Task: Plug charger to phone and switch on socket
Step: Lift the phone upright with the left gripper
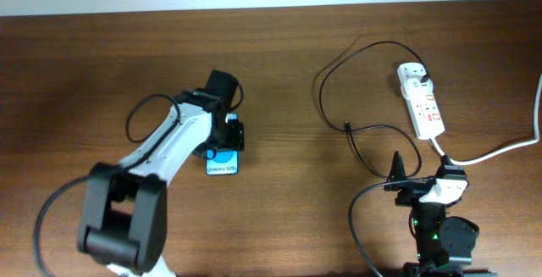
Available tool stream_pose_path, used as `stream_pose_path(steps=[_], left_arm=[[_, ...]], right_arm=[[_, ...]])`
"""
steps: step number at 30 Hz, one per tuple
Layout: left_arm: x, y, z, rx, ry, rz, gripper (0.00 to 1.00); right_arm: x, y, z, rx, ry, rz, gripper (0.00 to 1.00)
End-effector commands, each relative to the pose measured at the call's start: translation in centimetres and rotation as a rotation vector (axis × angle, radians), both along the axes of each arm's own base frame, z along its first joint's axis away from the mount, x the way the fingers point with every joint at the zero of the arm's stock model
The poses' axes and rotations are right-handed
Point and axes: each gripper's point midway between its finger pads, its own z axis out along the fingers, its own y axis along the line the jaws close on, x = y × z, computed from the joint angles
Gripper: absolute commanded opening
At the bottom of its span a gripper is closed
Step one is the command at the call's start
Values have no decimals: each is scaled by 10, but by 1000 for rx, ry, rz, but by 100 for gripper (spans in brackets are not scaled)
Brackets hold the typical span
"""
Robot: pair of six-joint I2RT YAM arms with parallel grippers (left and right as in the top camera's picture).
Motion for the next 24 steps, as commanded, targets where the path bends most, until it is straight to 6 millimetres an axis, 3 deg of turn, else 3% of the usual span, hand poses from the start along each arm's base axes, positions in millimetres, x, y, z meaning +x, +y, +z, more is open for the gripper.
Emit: stream_pose_path(steps=[1,9,13,16,24], left_arm=[[16,-7,65,-67,-157,10,48],[-20,-5,150,-187,-294,28,46],[-37,0,175,-229,-333,96,45],[-42,-8,179,-277,-328,82,45],[-48,-9,176,-342,-263,294,45]], right_arm=[[0,-2,-3,-6,6,-7,98],[0,-2,-3,-6,6,-7,98],[0,-2,-3,-6,6,-7,98],[0,-2,-3,-6,6,-7,98],[0,-2,-3,-6,6,-7,98]])
